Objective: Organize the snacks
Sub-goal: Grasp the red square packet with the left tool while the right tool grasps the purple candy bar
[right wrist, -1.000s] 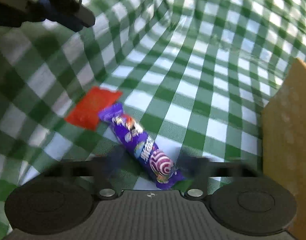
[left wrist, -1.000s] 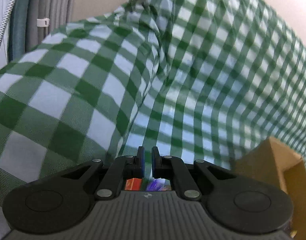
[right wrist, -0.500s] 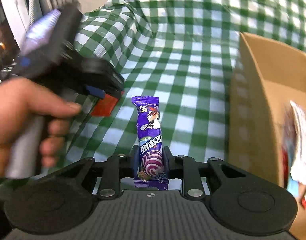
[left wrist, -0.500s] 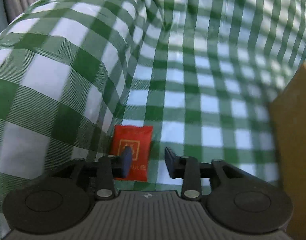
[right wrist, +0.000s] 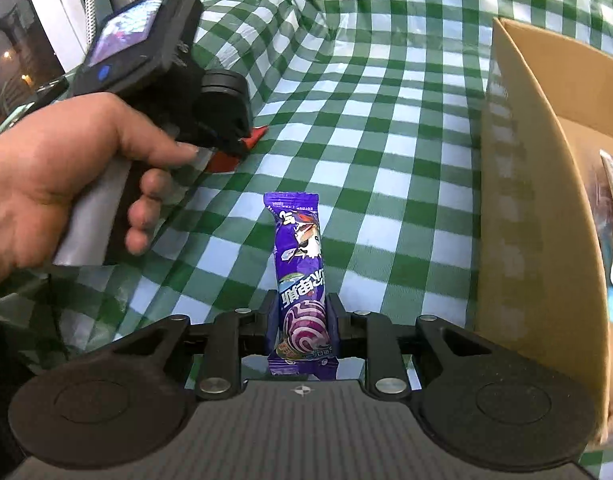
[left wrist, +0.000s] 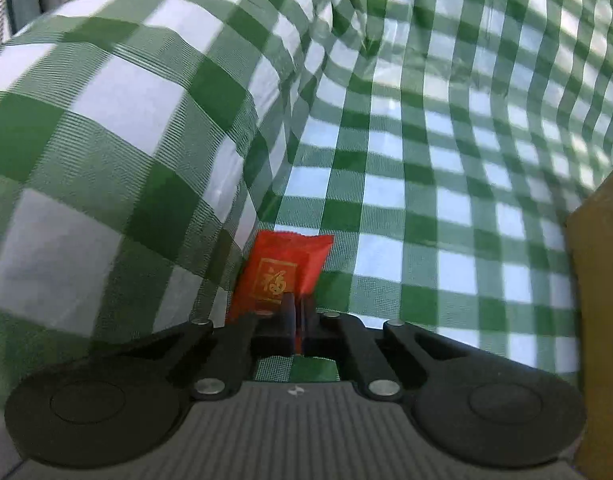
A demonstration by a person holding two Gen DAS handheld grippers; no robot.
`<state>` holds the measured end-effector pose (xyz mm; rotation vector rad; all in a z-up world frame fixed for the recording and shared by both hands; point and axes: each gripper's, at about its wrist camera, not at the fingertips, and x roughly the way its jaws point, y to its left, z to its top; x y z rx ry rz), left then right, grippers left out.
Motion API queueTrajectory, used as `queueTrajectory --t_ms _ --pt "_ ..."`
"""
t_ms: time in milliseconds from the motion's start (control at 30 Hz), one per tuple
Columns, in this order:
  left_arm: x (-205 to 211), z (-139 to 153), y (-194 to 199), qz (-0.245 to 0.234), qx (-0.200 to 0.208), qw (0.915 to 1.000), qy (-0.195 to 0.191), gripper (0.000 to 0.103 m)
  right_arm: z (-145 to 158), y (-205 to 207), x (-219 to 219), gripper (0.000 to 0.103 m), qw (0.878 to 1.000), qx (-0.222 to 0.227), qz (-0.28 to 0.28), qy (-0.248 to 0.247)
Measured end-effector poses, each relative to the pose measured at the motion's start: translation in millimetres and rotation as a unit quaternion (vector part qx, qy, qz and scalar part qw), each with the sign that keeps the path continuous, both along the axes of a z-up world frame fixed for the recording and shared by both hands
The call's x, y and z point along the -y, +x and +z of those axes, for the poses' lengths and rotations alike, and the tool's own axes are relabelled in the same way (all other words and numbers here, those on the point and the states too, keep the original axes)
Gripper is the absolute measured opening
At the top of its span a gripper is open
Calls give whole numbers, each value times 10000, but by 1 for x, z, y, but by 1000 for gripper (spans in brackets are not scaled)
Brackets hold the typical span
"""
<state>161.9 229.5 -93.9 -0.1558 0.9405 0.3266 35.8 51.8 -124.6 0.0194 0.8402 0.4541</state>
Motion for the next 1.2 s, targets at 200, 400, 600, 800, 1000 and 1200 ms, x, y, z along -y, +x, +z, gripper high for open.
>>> queueTrajectory --t_ms 200,400,600,800,1000,1200 --pt "12 38 -26 -280 451 9968 -604 1 0 -2 12 26 9999 2 -146 -19" --pt "28 51 -63 -641 402 9814 -1763 1 2 -7 12 26 9999 35 -144 -55" --pt "5 6 -84 -161 -61 9564 -2914 1 -1 -11 11 26 9998 17 -51 -169" --pt "6 -4 -73 -332 -264 9552 -2929 11 -14 -6 7 26 9994 -210 -113 -243" --pt "28 -2 -65 -834 -412 9753 -2006 14 -24 0 4 26 9989 -366 -184 -243" --pt "18 0 -64 -585 -223 9784 -1972 41 -25 1 3 26 9987 -401 -180 -243"
